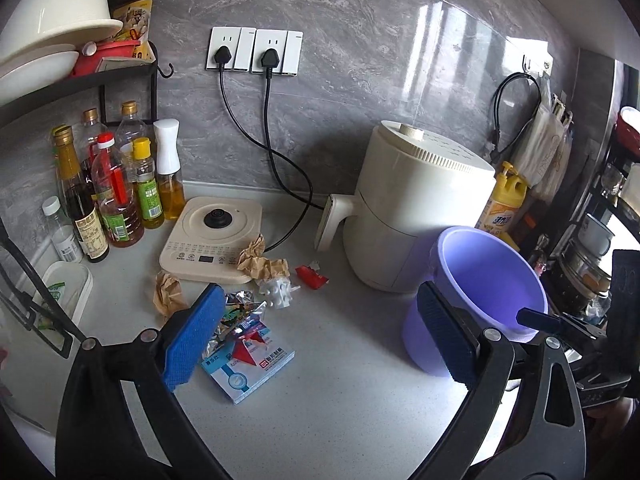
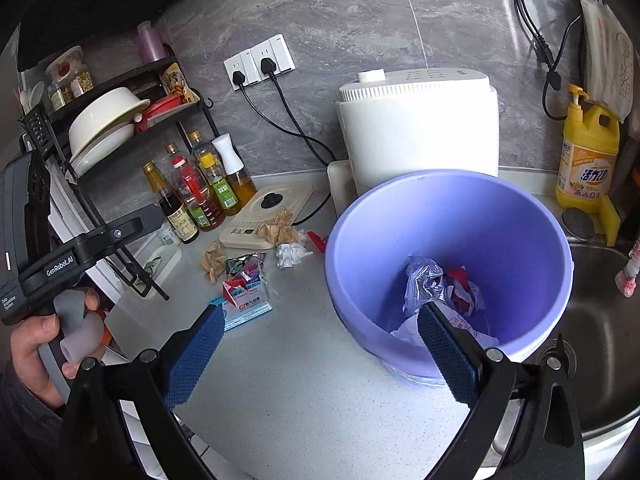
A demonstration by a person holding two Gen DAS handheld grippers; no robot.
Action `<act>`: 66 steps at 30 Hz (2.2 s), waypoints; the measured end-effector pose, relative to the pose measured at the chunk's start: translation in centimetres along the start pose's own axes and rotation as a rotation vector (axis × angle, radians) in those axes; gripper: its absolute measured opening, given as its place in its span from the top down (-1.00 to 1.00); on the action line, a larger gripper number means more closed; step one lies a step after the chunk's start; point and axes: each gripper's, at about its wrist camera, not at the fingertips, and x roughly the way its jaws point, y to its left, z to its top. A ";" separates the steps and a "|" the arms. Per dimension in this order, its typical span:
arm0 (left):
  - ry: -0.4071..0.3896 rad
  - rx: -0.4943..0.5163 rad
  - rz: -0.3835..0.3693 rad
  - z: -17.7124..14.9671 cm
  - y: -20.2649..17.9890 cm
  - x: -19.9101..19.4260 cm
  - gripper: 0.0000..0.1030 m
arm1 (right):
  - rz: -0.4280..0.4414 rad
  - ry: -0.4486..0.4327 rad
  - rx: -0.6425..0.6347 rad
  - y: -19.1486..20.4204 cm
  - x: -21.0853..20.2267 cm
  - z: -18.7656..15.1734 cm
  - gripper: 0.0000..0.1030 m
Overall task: Collect trash
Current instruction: 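Move both tools back to the remaining trash beside the cooktop, then grasp brown paper bag with left gripper while right grasps white blister pack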
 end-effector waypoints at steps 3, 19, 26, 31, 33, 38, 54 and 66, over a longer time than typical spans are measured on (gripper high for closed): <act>0.011 0.006 0.013 -0.3 1.8 -0.1 -0.86 | 0.004 0.006 0.004 1.3 1.1 0.1 -0.84; 0.112 0.009 0.020 -2.1 10.5 1.8 -0.85 | -0.025 0.041 0.004 8.4 7.0 0.3 -0.84; 0.139 -0.022 -0.027 -2.2 12.9 4.8 -0.85 | -0.058 0.069 0.010 9.9 9.1 0.1 -0.84; 0.154 -0.067 -0.042 -2.1 14.5 7.1 -0.85 | -0.076 0.091 0.030 9.9 10.5 0.4 -0.82; 0.166 -0.075 -0.040 -2.0 15.0 8.2 -0.85 | -0.083 0.099 0.035 9.9 11.2 0.5 -0.81; 0.198 -0.091 -0.035 -2.0 16.4 10.8 -0.85 | -0.094 0.124 0.048 9.6 13.2 1.2 -0.69; 0.235 -0.224 0.030 -2.5 21.0 18.0 -0.57 | -0.051 0.315 0.014 8.2 25.8 4.8 0.17; 0.272 -0.256 0.060 -2.6 22.0 21.6 -0.22 | -0.046 0.403 -0.016 6.9 32.4 5.1 0.21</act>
